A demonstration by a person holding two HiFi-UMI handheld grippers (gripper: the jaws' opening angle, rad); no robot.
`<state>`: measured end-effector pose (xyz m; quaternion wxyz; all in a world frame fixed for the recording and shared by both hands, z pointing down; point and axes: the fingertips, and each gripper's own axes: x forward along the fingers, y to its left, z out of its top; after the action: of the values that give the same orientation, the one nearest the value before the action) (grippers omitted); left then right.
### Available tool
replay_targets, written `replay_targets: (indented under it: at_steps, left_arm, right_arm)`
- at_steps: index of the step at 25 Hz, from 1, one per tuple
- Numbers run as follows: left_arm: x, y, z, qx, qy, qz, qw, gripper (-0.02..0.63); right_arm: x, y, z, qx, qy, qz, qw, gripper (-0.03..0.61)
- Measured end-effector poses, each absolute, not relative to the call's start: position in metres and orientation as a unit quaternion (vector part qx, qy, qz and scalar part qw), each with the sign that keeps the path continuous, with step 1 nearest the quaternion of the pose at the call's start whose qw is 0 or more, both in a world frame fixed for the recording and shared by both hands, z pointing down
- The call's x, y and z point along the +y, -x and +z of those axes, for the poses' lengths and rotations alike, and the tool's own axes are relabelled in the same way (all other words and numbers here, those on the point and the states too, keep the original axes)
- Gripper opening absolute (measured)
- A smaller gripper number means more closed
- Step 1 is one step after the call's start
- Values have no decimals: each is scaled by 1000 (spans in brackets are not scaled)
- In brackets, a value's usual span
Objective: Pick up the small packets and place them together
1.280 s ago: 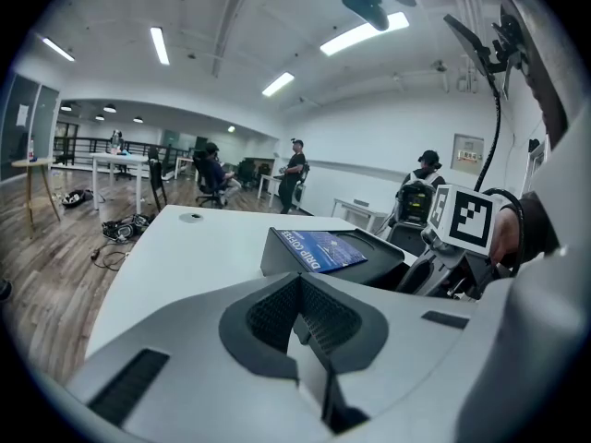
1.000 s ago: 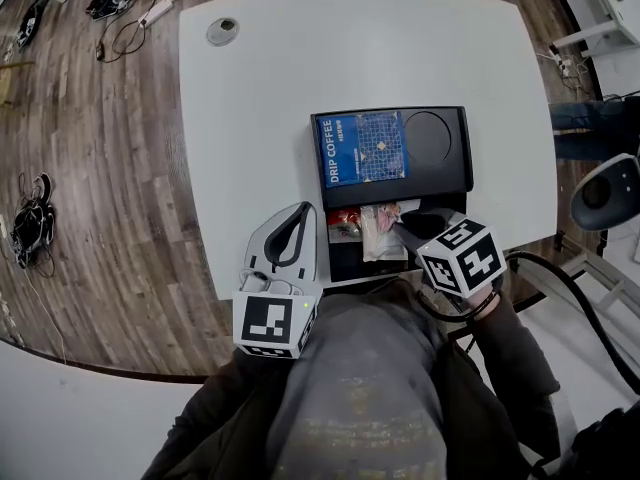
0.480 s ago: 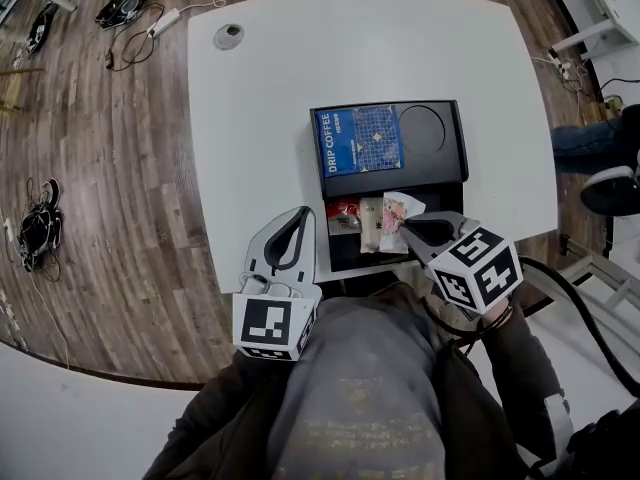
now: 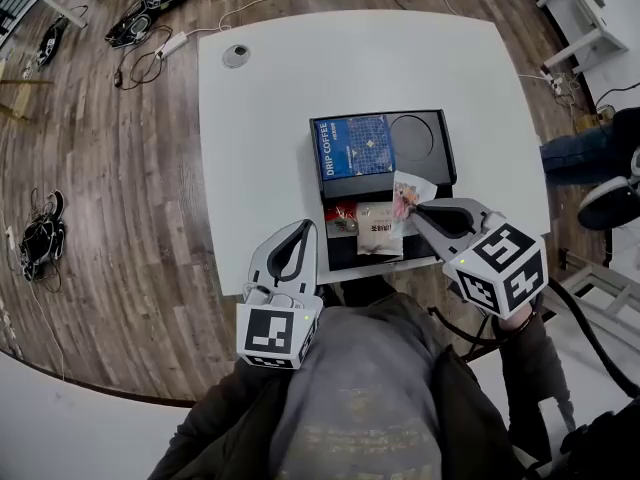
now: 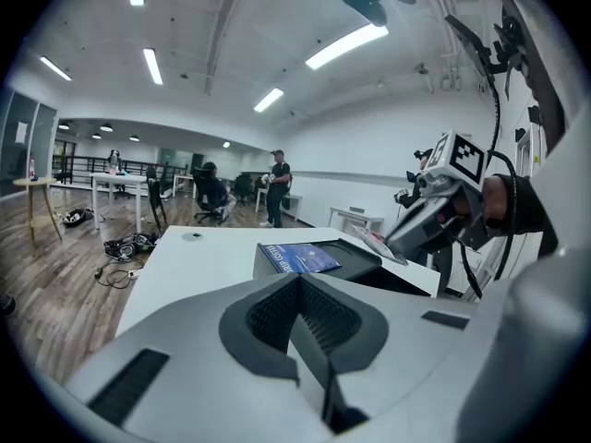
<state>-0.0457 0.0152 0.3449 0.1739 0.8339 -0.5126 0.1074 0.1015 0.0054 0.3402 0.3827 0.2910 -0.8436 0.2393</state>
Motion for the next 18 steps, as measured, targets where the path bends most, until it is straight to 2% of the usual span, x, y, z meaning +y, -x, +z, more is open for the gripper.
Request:
replay_targets:
  at_steps: [10, 13, 18]
  left_arm:
    - [-9, 77, 351, -565, -797, 105, 187, 3]
    - [-14, 79, 357, -569, -792, 105, 195, 3]
    - [-17, 77, 361, -572, -788, 106, 203, 3]
  right_arm:
    - [-87, -112, 351, -826, -286, 187, 447, 18]
    - [-93, -110, 363, -820, -275, 172, 471, 58]
    - [-98, -114, 363, -822, -282, 172, 464, 58]
